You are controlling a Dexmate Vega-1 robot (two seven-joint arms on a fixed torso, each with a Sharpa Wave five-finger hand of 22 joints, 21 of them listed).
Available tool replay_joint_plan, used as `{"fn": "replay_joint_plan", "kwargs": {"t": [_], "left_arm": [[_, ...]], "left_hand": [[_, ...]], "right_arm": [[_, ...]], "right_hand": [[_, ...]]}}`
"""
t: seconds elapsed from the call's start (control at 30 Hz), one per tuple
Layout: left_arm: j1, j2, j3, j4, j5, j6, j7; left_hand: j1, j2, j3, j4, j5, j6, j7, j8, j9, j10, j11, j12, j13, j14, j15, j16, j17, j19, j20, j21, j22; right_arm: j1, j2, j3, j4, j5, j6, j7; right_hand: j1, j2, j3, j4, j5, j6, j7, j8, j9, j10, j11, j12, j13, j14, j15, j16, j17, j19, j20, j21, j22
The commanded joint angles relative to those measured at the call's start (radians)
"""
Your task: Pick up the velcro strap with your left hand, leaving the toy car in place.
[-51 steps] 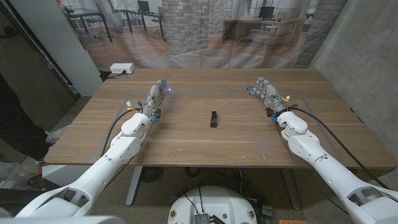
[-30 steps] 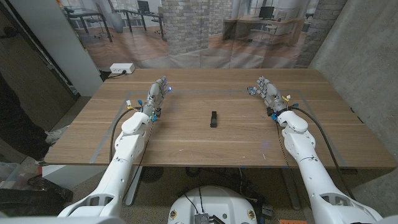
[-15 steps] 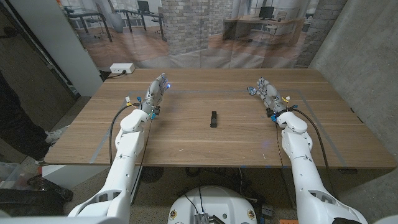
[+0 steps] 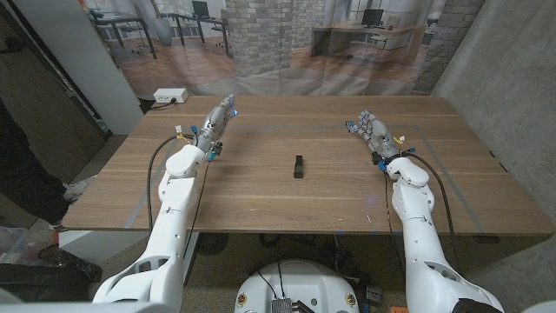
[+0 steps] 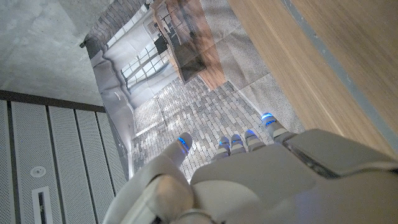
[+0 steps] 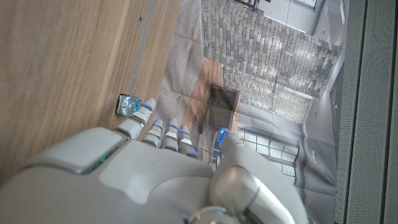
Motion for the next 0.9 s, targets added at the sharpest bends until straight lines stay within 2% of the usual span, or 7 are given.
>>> {"fn": "replay_joint_plan", "kwargs": {"t": [0.03,0.67,0.9], "left_arm": [[-0.043,0.038,0.010,0.019,0.087,-0.057,-0.028],[-0.080,0.126,0.050,-0.012,0.187,-0.079,-0.093],[-0.113,0.172,0.086,-0.020,0.225,-0.110,-0.140]], "left_hand": [[0.018,0.042,-0.001,-0.013,-0.001,0.014,-0.003,0.006,0.006,0.010,-0.003,0.006,0.004,-0.049,0.002,0.009,0.003,-0.030,0.006,0.009,0.003],[0.043,0.038,-0.001,-0.040,-0.003,0.037,-0.009,0.007,0.006,0.030,-0.008,0.008,0.004,-0.039,-0.003,0.004,0.003,-0.028,0.005,0.005,0.002],[0.048,0.036,-0.002,-0.047,-0.004,0.039,-0.012,0.006,0.006,0.034,-0.010,0.008,0.004,-0.036,-0.006,0.004,0.003,-0.028,0.005,0.004,0.002]], "right_arm": [[0.011,0.021,0.030,0.014,-0.026,0.012,0.020],[0.009,0.032,0.042,0.012,-0.029,0.032,0.021],[0.007,0.033,0.042,0.011,-0.024,0.043,0.023]], "right_hand": [[0.012,0.017,0.007,0.001,-0.005,0.000,0.007,0.005,0.001,0.001,0.007,-0.002,0.003,-0.010,0.003,0.009,0.006,0.009,0.001,0.009,0.003],[0.011,0.016,0.008,-0.001,-0.007,0.001,0.006,0.005,0.001,0.005,0.008,-0.006,0.003,-0.010,0.003,0.010,0.006,0.010,0.002,0.009,0.003],[0.011,0.015,0.009,-0.001,-0.008,0.001,0.007,0.005,0.001,0.005,0.008,-0.007,0.003,-0.009,0.004,0.010,0.006,0.010,0.002,0.009,0.003]]}}
